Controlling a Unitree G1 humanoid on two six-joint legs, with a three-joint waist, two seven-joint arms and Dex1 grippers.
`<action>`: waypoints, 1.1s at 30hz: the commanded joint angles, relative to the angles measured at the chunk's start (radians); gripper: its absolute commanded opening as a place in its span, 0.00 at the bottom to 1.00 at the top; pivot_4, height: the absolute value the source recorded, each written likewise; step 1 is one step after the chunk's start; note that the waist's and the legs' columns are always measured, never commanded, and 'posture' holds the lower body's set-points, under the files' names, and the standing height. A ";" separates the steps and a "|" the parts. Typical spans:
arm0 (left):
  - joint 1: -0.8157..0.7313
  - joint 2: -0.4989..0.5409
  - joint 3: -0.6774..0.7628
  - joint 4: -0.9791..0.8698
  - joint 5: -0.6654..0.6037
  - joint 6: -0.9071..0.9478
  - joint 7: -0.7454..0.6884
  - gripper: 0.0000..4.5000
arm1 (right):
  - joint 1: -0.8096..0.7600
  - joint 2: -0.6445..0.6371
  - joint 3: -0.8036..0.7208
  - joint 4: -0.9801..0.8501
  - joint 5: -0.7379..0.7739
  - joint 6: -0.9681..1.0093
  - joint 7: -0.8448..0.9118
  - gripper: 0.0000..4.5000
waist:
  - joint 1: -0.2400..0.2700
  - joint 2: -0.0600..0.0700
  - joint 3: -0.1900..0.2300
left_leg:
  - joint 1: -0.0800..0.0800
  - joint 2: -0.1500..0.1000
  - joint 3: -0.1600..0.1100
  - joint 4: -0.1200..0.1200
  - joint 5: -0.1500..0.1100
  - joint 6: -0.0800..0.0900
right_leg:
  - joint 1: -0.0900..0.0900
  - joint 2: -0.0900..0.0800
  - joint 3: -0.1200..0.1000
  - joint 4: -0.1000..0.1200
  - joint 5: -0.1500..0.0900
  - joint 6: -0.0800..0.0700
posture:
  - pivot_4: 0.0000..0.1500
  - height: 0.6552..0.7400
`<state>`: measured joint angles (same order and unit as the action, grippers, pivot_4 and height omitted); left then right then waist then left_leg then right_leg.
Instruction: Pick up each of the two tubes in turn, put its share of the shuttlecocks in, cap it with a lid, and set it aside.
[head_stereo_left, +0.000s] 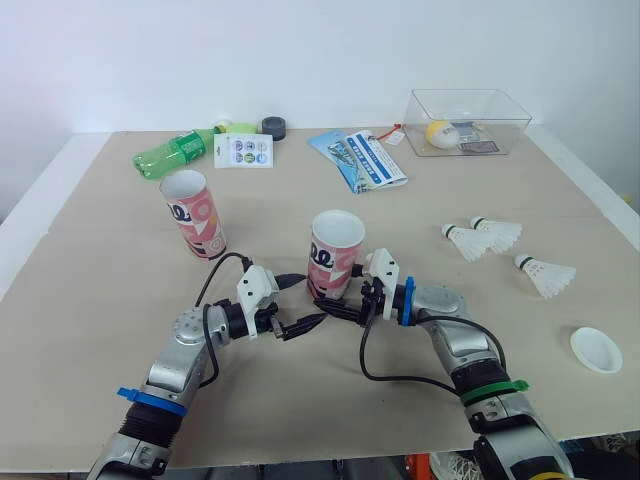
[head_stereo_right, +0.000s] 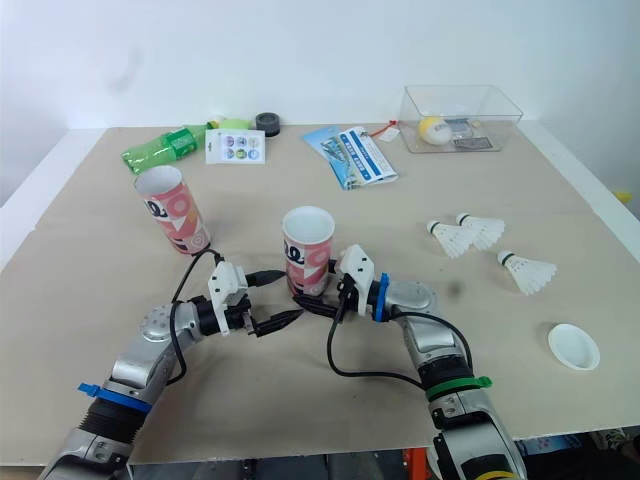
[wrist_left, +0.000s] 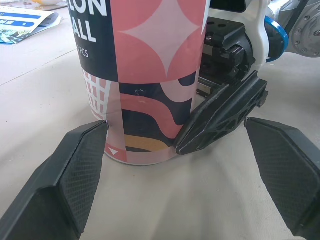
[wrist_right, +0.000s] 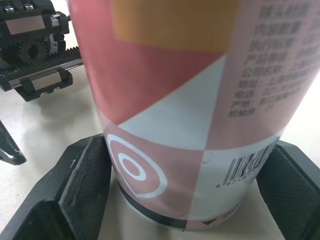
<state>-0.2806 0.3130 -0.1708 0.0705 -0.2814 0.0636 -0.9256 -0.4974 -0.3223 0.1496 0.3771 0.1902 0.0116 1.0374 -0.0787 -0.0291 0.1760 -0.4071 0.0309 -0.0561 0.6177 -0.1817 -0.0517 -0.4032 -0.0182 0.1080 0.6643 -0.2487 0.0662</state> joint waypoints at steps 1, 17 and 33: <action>-0.012 0.000 -0.011 -0.009 0.006 -0.018 -0.014 1.00 | -0.001 0.008 0.002 -0.020 0.009 0.003 0.001 0.88 | 0.000 0.000 0.000 | 0.000 0.000 0.000 0.000 0.000 0.000 | 0.000 0.000 0.000 0.000 0.000 0.000 | 1.00 1.00; -0.019 0.033 -0.005 -0.039 0.000 -0.019 -0.054 1.00 | 0.062 -0.043 -0.069 -0.195 0.060 0.064 -0.056 0.71 | 0.003 0.000 0.001 | -0.002 0.000 0.000 -0.001 0.000 -0.001 | -0.001 0.000 0.000 0.000 -0.001 0.003 | 1.00 1.00; -0.070 0.013 -0.085 -0.115 -0.047 0.055 -0.151 1.00 | 0.255 -0.183 -0.602 -0.444 0.233 0.191 -0.457 0.71 | 0.007 0.001 0.004 | -0.007 -0.003 0.000 0.000 -0.001 -0.001 | -0.005 -0.004 -0.001 -0.001 -0.002 0.005 | 1.00 1.00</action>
<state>-0.3329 0.3284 -0.2526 -0.0186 -0.3141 0.1263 -1.0644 -0.2392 -0.4911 -0.4050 -0.0522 0.4084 0.2296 0.6101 -0.0720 -0.0278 0.1803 -0.4141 0.0278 -0.0565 0.6175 -0.1828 -0.0528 -0.4077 -0.0218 0.1070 0.6633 -0.2512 0.0706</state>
